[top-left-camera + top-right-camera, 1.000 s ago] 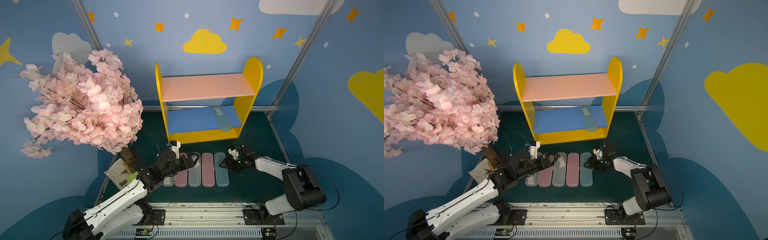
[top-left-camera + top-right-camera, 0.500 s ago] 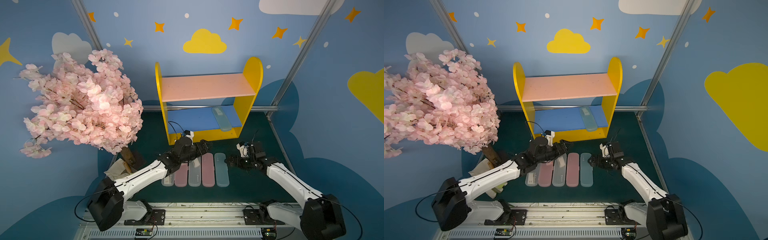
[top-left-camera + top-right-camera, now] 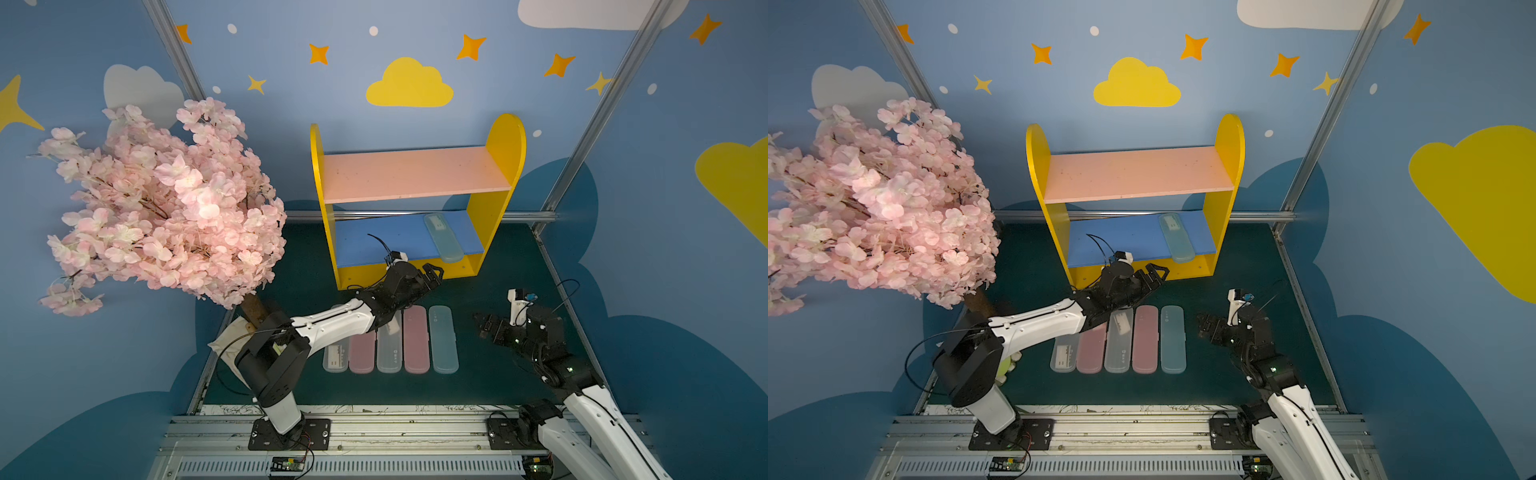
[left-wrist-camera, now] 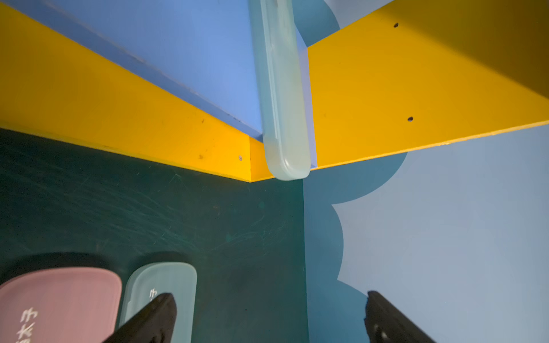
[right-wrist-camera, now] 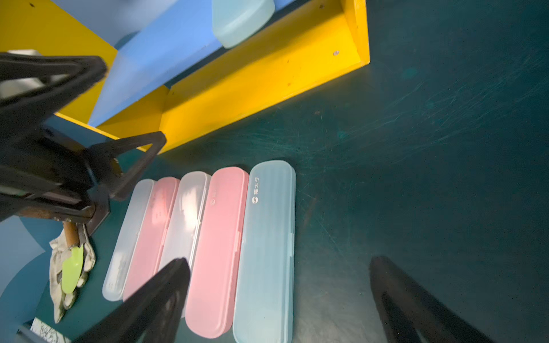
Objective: Remove the pencil cases from the shelf
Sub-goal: Pick up the pencil case from the shelf.
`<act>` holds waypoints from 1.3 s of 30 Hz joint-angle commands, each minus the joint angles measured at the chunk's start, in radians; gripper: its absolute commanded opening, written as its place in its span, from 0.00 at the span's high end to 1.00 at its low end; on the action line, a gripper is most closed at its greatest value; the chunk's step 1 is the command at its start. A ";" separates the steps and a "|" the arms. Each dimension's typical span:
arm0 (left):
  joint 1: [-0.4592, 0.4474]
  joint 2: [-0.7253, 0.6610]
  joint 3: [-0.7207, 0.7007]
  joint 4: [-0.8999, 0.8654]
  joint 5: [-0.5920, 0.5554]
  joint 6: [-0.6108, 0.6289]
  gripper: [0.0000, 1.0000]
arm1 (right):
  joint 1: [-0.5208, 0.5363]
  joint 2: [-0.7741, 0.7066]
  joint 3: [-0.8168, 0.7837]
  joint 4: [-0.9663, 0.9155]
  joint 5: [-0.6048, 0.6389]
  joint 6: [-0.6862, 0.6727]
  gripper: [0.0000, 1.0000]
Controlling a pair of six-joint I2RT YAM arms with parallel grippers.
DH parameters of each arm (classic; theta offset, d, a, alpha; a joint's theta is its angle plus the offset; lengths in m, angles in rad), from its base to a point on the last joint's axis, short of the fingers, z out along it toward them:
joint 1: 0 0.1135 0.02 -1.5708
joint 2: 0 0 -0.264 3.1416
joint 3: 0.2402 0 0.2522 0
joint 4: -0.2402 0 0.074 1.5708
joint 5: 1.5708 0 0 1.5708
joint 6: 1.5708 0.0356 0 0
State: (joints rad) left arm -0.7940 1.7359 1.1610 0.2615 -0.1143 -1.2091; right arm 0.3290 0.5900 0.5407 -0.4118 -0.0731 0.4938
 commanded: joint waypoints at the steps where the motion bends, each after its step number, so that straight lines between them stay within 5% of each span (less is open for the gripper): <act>1: 0.000 0.065 0.069 0.055 -0.050 -0.011 0.00 | -0.003 -0.061 -0.008 -0.003 0.066 -0.007 0.01; 23: 0.029 0.397 0.426 -0.001 -0.109 -0.017 0.17 | -0.005 -0.148 -0.038 -0.028 0.073 -0.024 0.01; 39: 0.044 0.471 0.504 0.015 -0.050 -0.028 0.35 | -0.007 -0.162 -0.046 -0.022 0.082 -0.029 0.02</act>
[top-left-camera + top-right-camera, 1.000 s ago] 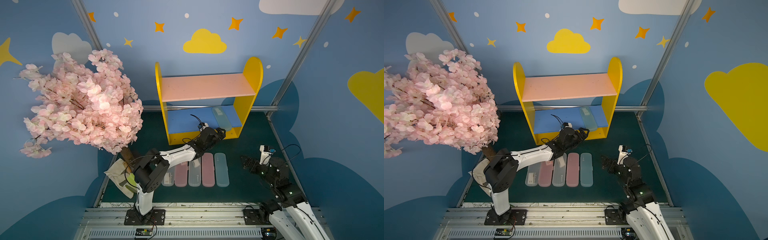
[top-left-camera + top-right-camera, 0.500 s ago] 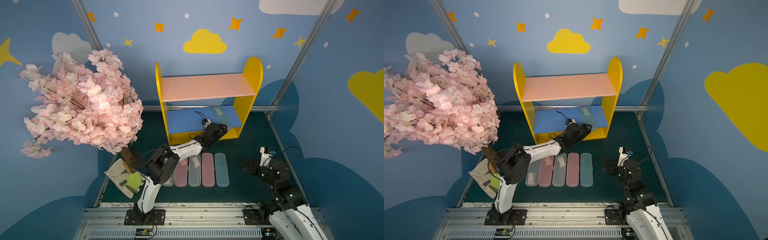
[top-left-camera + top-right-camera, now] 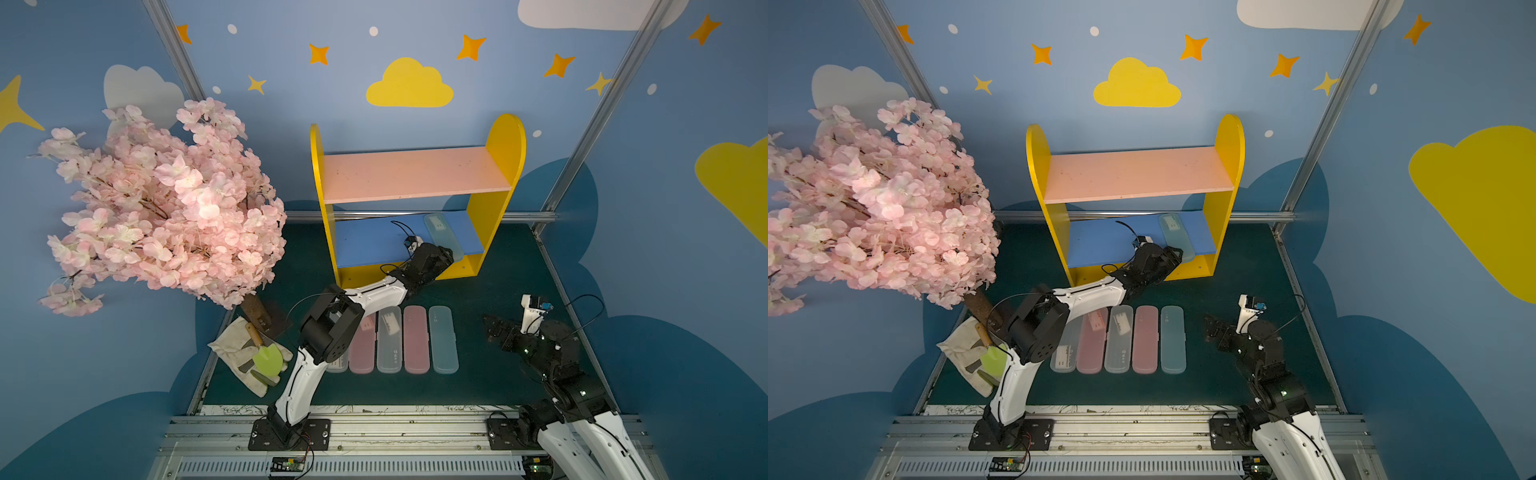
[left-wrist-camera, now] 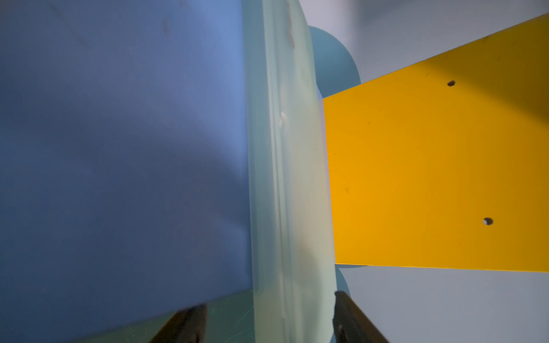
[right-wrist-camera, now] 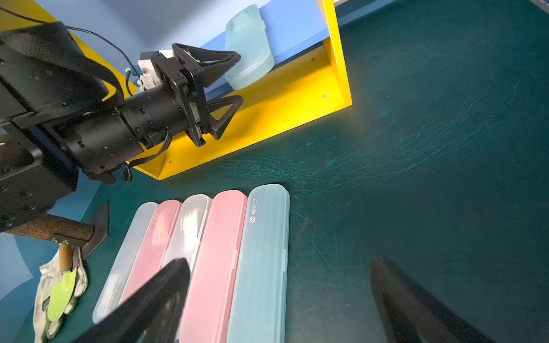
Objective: Remove the pencil cases from the shelf
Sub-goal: Pick up the pencil case from the shelf.
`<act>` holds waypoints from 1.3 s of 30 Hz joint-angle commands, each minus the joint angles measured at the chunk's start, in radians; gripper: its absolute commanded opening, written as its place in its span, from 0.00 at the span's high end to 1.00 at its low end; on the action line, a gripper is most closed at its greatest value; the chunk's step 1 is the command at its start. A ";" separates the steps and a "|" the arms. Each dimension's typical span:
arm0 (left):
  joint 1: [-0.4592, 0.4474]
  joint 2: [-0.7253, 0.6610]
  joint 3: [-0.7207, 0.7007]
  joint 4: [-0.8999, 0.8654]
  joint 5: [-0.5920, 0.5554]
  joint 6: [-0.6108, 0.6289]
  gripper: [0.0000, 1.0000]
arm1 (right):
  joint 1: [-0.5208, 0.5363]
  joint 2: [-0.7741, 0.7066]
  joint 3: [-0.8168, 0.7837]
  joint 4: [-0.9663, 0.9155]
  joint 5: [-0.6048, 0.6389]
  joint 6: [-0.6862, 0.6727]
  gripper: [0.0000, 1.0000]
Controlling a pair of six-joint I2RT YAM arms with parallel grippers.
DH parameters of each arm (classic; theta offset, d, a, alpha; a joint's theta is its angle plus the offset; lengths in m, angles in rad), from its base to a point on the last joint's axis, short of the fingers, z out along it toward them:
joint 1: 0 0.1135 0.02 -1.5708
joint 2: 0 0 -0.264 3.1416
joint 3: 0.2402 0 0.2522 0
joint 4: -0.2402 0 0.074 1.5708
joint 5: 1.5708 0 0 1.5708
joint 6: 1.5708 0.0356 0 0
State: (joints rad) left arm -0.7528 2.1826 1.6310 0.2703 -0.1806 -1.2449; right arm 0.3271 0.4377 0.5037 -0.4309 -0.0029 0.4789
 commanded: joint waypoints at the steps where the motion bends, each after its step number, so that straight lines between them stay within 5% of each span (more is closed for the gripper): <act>1: 0.003 0.030 0.038 0.008 0.022 0.006 0.37 | -0.005 -0.010 -0.009 -0.003 0.012 -0.013 0.01; 26: 0.003 0.005 0.016 0.085 0.091 -0.016 0.75 | -0.007 -0.024 -0.014 -0.009 0.012 -0.013 0.01; 39: 0.017 -0.293 -0.302 0.249 0.217 0.027 0.86 | -0.007 -0.055 -0.012 0.011 -0.112 -0.025 0.01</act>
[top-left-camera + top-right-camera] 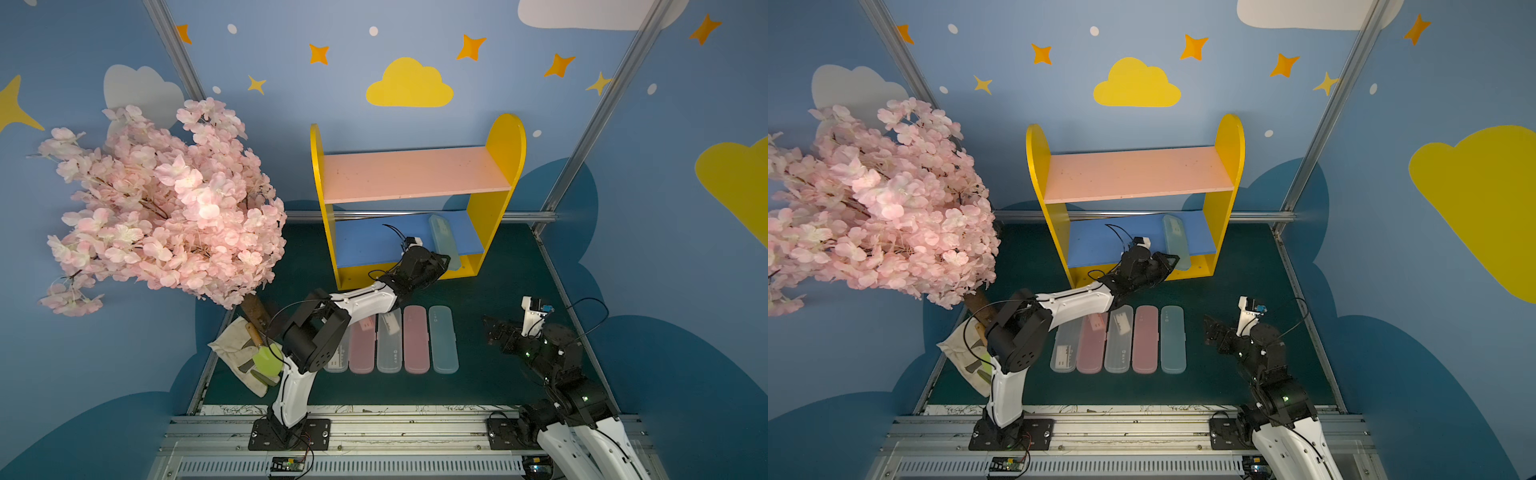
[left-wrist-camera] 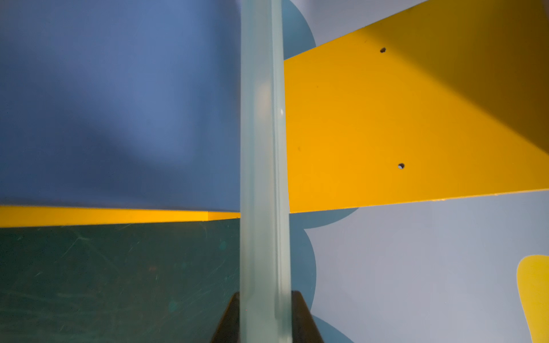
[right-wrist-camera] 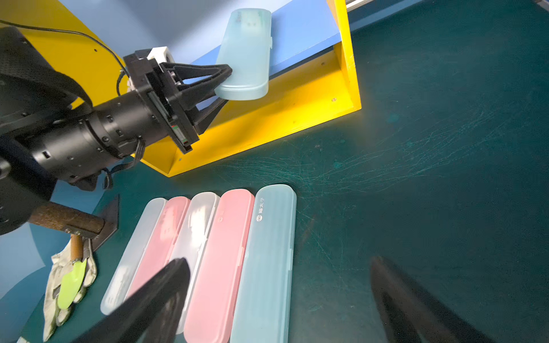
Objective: Remove the pencil cases from the shelf
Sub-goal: Pick up the pencil case from the shelf, then place the pencil case at the center of the board.
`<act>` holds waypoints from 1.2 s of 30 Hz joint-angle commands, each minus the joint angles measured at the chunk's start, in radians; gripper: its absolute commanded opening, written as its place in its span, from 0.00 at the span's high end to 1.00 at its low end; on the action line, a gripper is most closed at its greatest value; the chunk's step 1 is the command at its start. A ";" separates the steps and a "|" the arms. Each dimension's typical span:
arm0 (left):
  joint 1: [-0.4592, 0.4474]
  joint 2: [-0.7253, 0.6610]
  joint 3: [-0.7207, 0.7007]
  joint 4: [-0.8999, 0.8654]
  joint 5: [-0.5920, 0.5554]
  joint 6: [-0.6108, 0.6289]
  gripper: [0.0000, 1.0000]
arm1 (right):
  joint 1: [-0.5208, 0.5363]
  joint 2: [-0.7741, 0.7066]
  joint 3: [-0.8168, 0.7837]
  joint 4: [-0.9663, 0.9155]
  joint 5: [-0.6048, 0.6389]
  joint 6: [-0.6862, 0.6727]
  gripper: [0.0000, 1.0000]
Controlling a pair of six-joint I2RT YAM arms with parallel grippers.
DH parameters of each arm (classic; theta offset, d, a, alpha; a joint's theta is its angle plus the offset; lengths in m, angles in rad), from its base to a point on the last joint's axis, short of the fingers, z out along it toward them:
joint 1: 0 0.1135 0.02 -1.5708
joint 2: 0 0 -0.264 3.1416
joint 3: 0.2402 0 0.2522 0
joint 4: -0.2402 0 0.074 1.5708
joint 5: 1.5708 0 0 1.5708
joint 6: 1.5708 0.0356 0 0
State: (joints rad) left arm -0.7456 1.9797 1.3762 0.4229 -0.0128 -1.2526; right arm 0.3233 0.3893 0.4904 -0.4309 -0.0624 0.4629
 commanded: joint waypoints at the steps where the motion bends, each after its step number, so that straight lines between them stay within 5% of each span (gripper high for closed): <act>1: 0.011 -0.122 -0.086 0.106 0.063 0.036 0.86 | -0.004 -0.004 0.004 0.015 -0.070 -0.001 0.02; 18: 0.028 -0.484 -0.620 0.456 0.355 -0.062 0.88 | -0.006 0.239 0.069 0.335 -0.498 0.315 0.06; 36: -0.041 -0.749 -0.741 0.340 0.366 -0.012 0.88 | 0.007 0.466 0.177 0.604 -0.652 0.556 0.15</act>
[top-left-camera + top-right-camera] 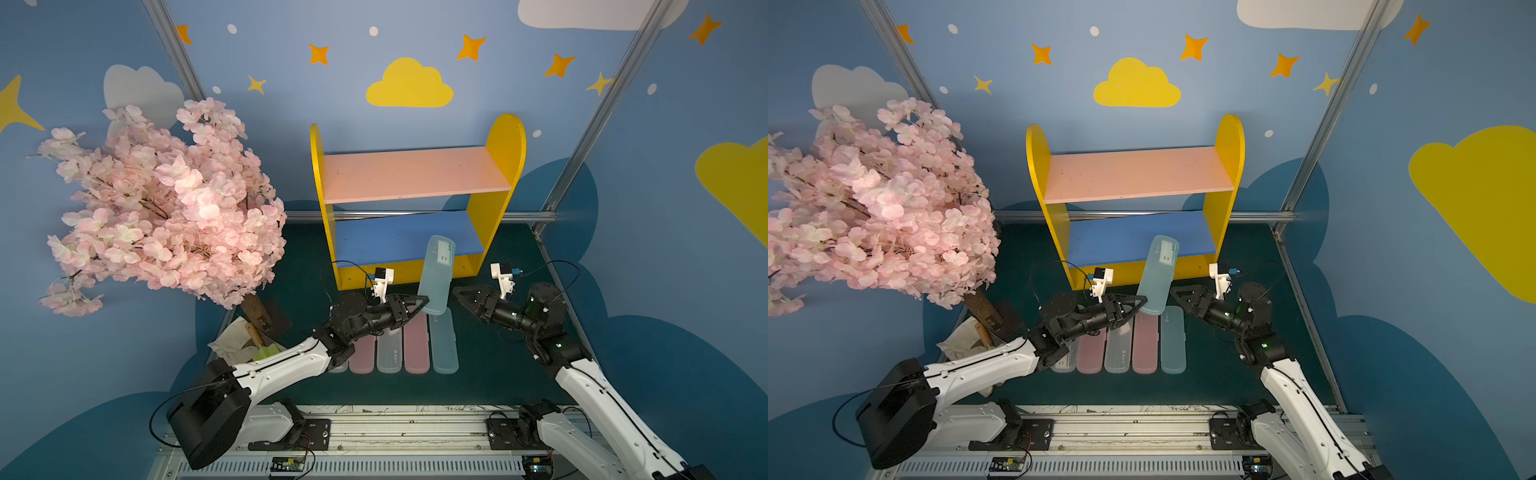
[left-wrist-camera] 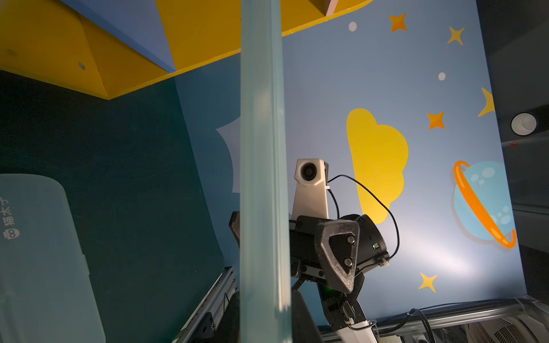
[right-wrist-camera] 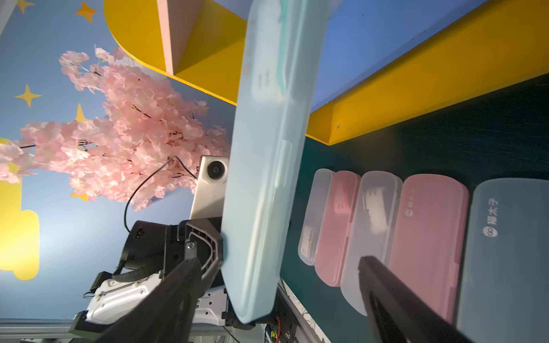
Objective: Remove the pencil cases from the shelf
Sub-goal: Place the pencil case at the center of the board.
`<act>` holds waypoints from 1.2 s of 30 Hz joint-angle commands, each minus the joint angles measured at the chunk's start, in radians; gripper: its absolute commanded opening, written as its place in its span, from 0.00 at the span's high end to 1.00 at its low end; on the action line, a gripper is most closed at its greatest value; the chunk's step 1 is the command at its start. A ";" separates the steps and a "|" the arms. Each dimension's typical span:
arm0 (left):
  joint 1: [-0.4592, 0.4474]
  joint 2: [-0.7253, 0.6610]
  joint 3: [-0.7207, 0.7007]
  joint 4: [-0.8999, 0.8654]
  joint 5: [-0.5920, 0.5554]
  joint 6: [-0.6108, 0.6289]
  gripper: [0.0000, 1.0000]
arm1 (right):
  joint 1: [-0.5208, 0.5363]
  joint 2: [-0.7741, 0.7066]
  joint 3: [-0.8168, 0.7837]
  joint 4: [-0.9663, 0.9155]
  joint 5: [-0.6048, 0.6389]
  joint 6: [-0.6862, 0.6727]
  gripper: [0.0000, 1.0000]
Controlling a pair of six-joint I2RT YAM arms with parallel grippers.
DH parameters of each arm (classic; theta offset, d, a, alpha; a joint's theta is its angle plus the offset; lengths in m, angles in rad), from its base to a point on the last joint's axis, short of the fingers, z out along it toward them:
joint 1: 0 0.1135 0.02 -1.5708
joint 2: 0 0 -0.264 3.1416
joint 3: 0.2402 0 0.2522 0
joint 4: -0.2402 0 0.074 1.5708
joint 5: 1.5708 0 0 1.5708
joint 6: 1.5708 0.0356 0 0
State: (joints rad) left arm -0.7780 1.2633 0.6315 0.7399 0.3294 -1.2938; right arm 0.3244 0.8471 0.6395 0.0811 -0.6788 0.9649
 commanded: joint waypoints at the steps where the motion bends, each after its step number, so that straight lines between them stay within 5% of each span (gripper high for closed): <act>1: -0.011 -0.038 0.004 0.022 0.025 0.033 0.88 | 0.006 0.015 0.028 0.102 -0.032 0.064 0.15; 13: -0.022 -0.065 0.035 0.008 0.062 0.055 0.89 | 0.045 0.085 0.078 0.205 0.005 0.130 0.30; 27: -0.025 -0.082 0.049 0.002 0.069 0.067 0.88 | 0.103 0.159 0.079 0.335 0.017 0.200 0.63; 32: -0.026 -0.082 0.055 -0.021 0.058 0.063 0.76 | 0.113 0.157 0.068 0.334 0.025 0.203 0.76; 36: -0.026 -0.094 0.062 -0.053 0.037 0.075 0.54 | 0.118 0.162 0.058 0.332 0.028 0.202 0.86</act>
State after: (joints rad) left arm -0.8024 1.2022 0.6498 0.6796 0.3836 -1.2469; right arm 0.4355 1.0077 0.6945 0.4007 -0.6586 1.1812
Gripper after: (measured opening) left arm 0.423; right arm 0.258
